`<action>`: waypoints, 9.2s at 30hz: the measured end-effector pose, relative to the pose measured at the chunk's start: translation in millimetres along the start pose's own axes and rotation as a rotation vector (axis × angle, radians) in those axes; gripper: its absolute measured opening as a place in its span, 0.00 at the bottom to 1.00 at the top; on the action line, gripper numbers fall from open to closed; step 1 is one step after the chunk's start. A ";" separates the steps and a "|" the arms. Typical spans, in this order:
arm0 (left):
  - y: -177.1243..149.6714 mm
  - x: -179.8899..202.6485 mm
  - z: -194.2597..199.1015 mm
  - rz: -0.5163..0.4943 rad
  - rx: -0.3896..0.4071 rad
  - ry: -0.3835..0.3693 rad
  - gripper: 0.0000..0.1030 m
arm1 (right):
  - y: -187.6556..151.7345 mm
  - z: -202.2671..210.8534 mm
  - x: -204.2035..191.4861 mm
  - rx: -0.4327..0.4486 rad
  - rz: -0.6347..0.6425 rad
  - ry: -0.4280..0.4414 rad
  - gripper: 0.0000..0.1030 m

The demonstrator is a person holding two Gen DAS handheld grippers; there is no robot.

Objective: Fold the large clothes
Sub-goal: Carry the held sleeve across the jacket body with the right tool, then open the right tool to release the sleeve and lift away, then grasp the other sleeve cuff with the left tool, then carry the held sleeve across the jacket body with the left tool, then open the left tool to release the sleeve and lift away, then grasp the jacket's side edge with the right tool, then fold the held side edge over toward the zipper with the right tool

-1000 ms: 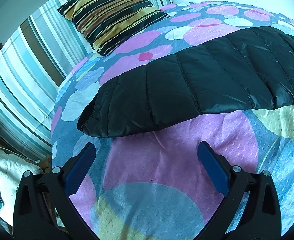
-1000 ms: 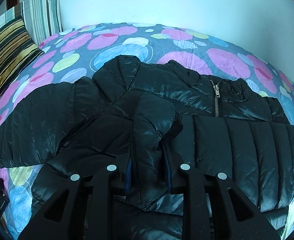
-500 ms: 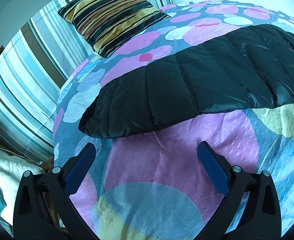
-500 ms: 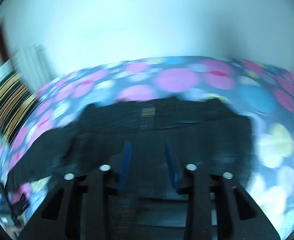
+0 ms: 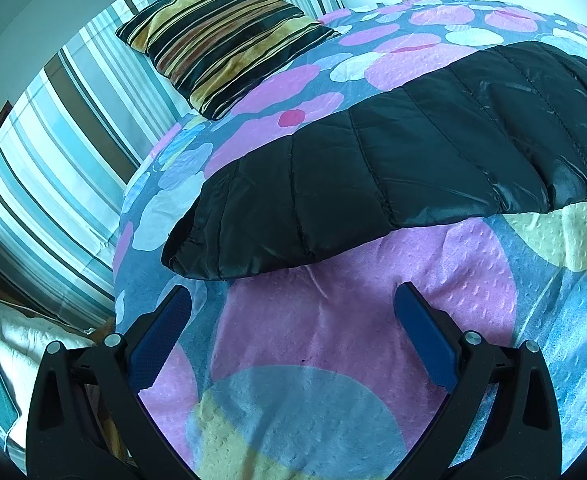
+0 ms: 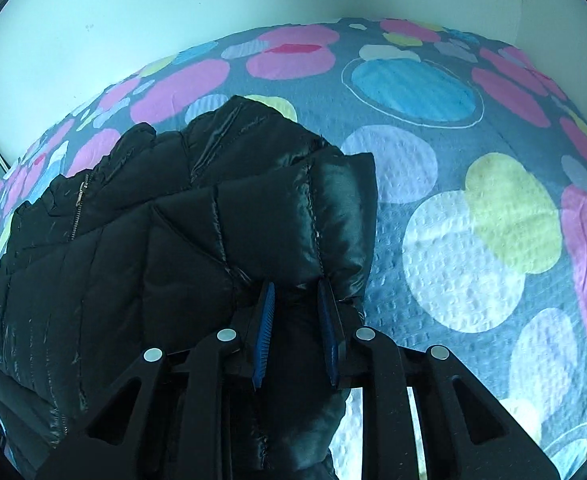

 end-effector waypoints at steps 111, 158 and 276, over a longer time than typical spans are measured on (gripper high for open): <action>71.6 -90.8 -0.3 0.472 0.125 -0.714 0.12 | -136.2 69.0 152.3 0.065 -0.028 -0.364 0.91; 29.5 438.0 204.1 -0.455 0.092 -0.963 0.11 | -137.4 66.8 153.3 0.057 -0.044 -0.351 0.91; 128.6 249.2 60.3 -0.346 0.191 -0.500 0.78 | -4.4 44.8 -44.2 0.092 0.173 -0.102 0.21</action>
Point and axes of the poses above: each gripper's, at about its wrist camera, not at the fingertips, and z roughly against the way its jaws point, x to its right, y to its top, the point moved 9 cm from there along -z, roughly the way its jaws point, and after that the axes turned 11 degrees about -y, right-handed, at the moved point
